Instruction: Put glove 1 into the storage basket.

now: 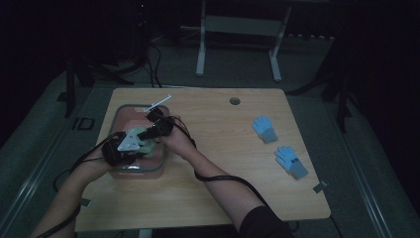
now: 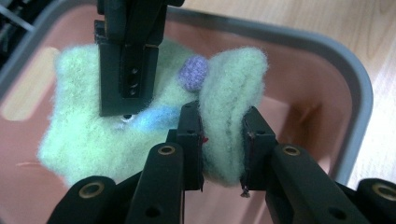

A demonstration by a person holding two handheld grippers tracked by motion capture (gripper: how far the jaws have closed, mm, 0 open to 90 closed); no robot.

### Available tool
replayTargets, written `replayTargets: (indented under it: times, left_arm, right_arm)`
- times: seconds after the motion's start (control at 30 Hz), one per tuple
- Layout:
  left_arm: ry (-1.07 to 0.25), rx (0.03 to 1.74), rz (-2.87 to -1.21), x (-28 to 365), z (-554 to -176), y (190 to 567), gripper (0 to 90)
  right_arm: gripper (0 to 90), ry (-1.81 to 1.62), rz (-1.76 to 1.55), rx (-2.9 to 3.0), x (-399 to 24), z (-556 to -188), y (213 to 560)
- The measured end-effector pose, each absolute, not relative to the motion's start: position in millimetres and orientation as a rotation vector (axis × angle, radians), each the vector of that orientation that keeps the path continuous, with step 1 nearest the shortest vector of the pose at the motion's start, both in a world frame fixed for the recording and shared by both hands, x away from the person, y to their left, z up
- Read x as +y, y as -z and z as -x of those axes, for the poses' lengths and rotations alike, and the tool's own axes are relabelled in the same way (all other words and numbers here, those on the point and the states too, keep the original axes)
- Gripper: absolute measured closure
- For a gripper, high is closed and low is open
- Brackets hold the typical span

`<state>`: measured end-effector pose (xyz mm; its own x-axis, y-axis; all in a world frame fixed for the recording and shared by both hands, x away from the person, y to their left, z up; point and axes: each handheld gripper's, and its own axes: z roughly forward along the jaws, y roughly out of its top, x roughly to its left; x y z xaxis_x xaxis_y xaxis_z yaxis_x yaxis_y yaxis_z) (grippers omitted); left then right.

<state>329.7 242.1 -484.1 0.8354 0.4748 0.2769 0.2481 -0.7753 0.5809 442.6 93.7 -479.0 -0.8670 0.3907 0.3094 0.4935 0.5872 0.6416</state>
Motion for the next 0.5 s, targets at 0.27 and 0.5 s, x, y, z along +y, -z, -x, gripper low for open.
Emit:
replayTargets:
  times: [0.27, 0.5]
  left_arm:
    - [-0.481, 0.532, -2.524, 248.8, -335.6, 496.2, 74.0]
    - [-0.388, 0.554, -2.585, 245.9, -345.8, 502.8, 72.7]
  right_arm:
    - [70.1, 1.067, 0.755, -2.703, 105.3, -441.3, 490.0]
    - [62.9, 1.03, 0.776, -2.758, 106.7, -439.4, 491.5]
